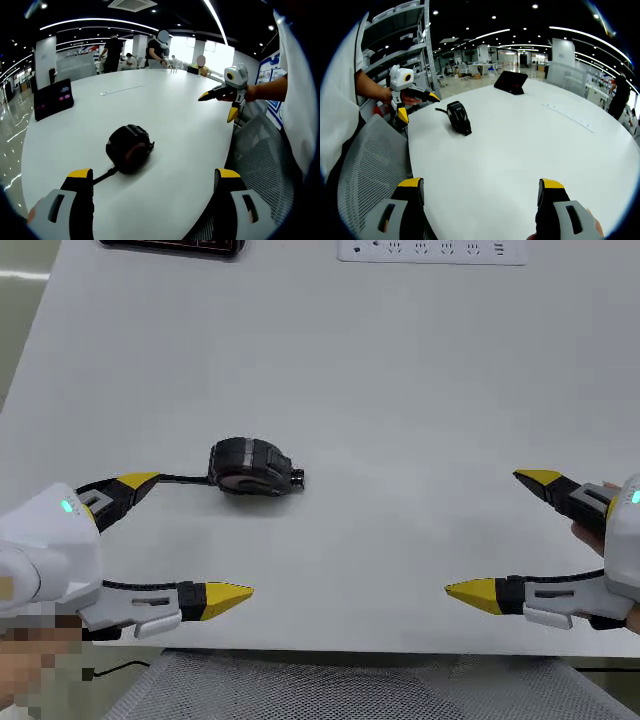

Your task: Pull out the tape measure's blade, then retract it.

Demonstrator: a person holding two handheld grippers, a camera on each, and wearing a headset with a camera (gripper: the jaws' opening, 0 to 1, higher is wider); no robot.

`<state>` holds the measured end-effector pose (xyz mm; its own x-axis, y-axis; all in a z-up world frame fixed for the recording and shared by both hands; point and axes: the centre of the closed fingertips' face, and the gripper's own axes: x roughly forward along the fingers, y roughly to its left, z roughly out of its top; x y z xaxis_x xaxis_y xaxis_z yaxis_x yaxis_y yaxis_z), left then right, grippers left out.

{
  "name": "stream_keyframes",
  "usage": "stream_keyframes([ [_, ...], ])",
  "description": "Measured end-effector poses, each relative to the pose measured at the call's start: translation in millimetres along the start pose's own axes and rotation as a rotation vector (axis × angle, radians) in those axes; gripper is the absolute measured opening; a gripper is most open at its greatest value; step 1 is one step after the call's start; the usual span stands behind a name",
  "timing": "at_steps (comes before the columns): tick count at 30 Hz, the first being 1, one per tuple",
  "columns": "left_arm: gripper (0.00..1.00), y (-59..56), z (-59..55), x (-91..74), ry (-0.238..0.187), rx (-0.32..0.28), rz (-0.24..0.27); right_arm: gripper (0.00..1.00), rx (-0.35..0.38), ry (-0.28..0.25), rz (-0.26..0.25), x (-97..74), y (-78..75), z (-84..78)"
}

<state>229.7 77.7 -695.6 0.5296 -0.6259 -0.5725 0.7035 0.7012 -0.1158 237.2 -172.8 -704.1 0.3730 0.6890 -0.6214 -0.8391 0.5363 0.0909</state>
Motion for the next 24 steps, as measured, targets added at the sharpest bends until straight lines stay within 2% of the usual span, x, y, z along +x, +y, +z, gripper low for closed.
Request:
stream_keyframes([
  [3, 0.99, 0.0, 2.8, -0.2, -0.016, 0.017, 0.0, 0.93, -0.002, -0.001, -0.001, 0.5, 0.0, 0.7],
  [6, 0.99, 1.9, 0.8, -0.5, -0.002, 0.007, 0.008, 0.93, -0.003, -0.001, -0.002, 0.8, -0.5, 1.2],
  [24, 0.99, 0.3, -0.6, 0.4, 0.001, 0.016, 0.002, 0.93, -0.002, 0.004, 0.002, 2.0, 0.8, 0.5],
])
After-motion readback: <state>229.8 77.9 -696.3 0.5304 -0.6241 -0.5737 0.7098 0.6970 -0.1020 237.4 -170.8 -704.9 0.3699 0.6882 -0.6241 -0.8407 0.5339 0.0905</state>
